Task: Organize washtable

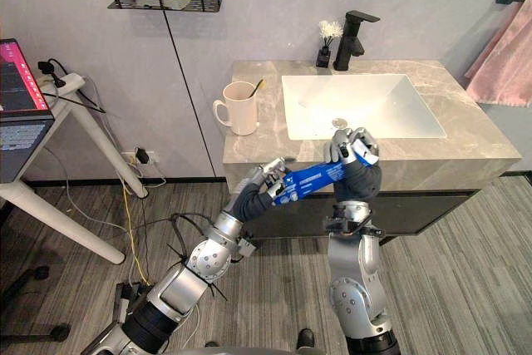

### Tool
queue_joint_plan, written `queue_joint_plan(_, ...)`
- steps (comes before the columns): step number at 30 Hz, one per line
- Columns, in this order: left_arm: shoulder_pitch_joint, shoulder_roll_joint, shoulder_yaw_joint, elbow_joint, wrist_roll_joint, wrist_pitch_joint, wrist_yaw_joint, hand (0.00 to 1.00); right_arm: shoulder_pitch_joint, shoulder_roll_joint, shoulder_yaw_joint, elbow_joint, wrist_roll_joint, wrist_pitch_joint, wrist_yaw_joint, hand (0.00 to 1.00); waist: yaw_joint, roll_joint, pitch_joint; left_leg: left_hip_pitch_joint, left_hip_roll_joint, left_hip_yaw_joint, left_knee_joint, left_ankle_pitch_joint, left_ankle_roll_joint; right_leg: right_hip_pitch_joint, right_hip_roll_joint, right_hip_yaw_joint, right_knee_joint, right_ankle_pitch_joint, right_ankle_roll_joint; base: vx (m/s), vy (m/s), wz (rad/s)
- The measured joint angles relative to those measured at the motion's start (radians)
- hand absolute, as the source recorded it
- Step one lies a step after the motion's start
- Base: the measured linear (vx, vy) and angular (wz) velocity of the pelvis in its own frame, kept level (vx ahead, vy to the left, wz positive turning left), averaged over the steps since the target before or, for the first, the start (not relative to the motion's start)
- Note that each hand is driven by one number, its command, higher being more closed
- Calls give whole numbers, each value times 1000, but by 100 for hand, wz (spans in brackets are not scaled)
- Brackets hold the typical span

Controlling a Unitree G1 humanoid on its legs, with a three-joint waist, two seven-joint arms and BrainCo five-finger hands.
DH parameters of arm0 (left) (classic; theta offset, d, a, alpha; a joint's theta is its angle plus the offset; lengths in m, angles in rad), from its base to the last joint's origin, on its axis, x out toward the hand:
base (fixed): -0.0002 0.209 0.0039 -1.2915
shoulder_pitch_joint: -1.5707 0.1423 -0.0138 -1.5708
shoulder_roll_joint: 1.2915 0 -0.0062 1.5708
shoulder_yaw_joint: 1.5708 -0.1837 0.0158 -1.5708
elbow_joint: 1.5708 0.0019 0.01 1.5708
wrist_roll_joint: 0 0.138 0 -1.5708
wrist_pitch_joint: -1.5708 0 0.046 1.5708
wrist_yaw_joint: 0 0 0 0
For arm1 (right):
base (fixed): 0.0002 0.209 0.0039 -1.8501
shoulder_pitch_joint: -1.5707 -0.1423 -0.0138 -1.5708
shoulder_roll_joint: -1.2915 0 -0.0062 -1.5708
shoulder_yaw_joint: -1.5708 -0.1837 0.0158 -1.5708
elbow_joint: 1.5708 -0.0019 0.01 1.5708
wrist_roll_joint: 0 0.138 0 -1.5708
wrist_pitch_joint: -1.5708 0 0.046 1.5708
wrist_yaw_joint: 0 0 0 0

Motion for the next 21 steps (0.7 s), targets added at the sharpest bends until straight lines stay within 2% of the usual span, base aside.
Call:
queue_joint_plan(3,39,-16,123,9,-29,34,22,0,-42,-3,-137,1,-42,-8,-31,100,4,-1,0,3,1,-12,0,0,0,10,0,-12,0,-4,-1,-4,-15,13)
queue_joint_plan(4,68,-10,189,8,-40,50,36,0,-64,-18,-212,1,-42,-14,-38,100,11,-1,0,8,1,-12,-3,0,0,14,0,-12,0,-6,-1,0,0,0)
queue_joint_plan(6,98,-14,243,4,-59,64,60,0,-104,-56,-273,16,-43,-15,-55,100,22,-2,0,16,0,-12,-14,4,-1,19,0,-13,0,-7,1,0,0,0)
queue_joint_plan(9,143,-32,274,-22,-61,70,76,0,-208,-113,-290,90,-42,-15,-70,100,26,-9,2,26,0,-18,-19,6,-1,32,0,-20,-1,-11,4,-8,-9,7)
queue_joint_plan(14,239,-93,293,-54,-104,72,87,0,-446,-263,-306,227,-41,-15,-87,100,54,-30,1,10,0,-43,-20,9,-2,32,-1,-47,-1,-15,5,-8,-12,16)
queue_joint_plan(16,287,-95,303,-54,-115,74,89,0,-560,-332,-306,302,-39,-14,-103,100,60,-42,0,-2,0,-58,-20,12,-3,31,0,-62,-4,-15,6,6,-17,21)
queue_joint_plan(18,344,-99,315,-54,-138,77,86,0,-672,-434,-289,402,-20,-14,-107,100,82,-65,1,-10,1,-66,-20,13,-3,29,0,-69,-7,-15,6,12,-13,11)
queue_joint_plan(21,399,-100,328,-54,-148,80,68,0,-776,-525,-243,491,9,-9,-107,100,106,-85,0,-22,1,-71,-20,12,-3,21,0,-71,-8,-15,6,4,-8,6)
